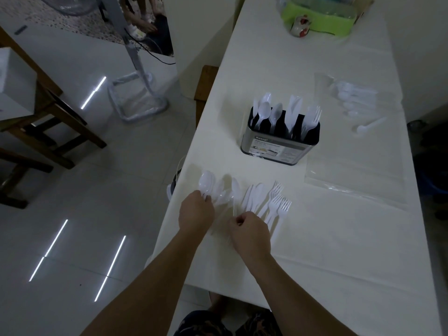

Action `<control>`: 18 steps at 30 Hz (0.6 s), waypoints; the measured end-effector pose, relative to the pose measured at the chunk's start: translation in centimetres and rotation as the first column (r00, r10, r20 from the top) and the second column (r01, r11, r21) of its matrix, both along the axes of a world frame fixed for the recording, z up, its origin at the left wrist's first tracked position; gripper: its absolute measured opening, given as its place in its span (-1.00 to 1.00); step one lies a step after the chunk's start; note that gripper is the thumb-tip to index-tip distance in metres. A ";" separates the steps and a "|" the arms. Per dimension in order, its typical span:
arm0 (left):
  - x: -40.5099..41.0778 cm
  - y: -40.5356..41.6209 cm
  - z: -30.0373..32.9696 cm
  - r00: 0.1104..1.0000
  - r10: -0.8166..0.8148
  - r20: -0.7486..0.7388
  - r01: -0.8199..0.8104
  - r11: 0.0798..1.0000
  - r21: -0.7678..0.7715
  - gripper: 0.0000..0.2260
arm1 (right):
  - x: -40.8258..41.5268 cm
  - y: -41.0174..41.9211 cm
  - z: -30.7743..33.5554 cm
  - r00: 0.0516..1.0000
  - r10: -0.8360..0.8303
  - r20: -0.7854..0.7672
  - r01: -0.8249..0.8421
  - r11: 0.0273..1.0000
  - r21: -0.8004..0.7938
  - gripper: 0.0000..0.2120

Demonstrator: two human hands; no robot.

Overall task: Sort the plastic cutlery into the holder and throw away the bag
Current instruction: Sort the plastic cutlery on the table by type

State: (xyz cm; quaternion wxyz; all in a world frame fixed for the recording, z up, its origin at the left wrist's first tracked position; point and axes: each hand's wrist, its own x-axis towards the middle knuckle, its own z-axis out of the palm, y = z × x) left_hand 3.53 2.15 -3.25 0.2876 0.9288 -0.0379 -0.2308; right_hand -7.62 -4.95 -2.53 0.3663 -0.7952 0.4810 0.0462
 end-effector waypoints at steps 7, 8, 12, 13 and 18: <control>0.4 0.1 0.0 0.959 0.165 -0.231 -0.198 0.972 -0.125 -0.77 | 0.8 1.6 0.3 0.994 0.095 0.058 -0.096 0.995 0.020 -0.79; 0.4 0.1 0.1 0.942 0.194 -0.273 -0.243 0.956 -0.162 -0.76 | 1.1 1.9 0.4 0.992 0.107 0.063 -0.109 0.994 0.029 -0.79; 0.3 0.1 1.5 0.871 0.233 -0.433 -0.380 0.878 -0.292 -0.69 | 2.0 2.5 0.6 0.990 0.114 0.082 -0.117 0.993 0.033 -0.82; 0.3 0.2 1.7 0.869 0.224 -0.441 -0.380 0.873 -0.305 -0.66 | 2.2 2.6 0.7 0.989 0.115 0.090 -0.119 0.992 0.039 -0.82; 0.5 0.6 2.0 0.920 0.129 -0.370 -0.257 0.911 -0.322 -0.73 | 2.9 2.7 1.3 0.980 0.137 0.144 -0.148 0.987 0.066 -0.84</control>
